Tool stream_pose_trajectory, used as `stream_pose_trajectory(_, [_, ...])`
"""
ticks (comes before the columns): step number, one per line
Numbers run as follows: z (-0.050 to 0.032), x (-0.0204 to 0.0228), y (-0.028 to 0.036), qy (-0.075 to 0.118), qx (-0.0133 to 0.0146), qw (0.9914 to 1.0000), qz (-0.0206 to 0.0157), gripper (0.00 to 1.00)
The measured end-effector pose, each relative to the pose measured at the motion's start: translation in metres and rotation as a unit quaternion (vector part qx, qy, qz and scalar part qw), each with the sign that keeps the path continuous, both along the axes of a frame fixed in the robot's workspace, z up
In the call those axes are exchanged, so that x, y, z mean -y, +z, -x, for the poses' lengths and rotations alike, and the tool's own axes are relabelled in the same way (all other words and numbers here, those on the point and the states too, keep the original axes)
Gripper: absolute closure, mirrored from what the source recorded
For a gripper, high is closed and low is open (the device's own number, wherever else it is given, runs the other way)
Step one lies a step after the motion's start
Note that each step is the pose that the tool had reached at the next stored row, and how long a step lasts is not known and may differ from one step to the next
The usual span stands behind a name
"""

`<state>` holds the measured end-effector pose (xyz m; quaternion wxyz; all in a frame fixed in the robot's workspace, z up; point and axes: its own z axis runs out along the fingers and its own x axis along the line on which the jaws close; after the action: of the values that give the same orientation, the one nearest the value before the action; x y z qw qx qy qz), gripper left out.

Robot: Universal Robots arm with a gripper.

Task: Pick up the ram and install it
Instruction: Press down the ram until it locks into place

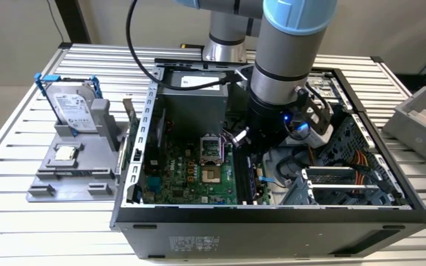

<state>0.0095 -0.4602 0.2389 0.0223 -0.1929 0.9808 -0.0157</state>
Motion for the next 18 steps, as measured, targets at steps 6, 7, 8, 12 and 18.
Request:
stream_pose_trajectory(6, [-0.0006, 0.0, 0.0, 0.022, 0.0, 0.99976, 0.0, 1.0])
stream_pose_trajectory(7, [-0.0006, 0.0, 0.0, 0.025, 0.0, 0.99968, 0.0, 1.0])
stream_pose_trajectory(8, [-0.0007, 0.0, 0.0, 0.029, 0.0, 0.99959, 0.0, 1.0])
stream_pose_trajectory(12, [-0.0011, 0.0, 0.0, 0.042, 0.0, 0.9991, 0.0, 1.0])
stream_pose_trajectory(18, [-0.0015, -0.0001, 0.0, 0.076, -0.0001, 0.99714, -0.0011, 1.0])
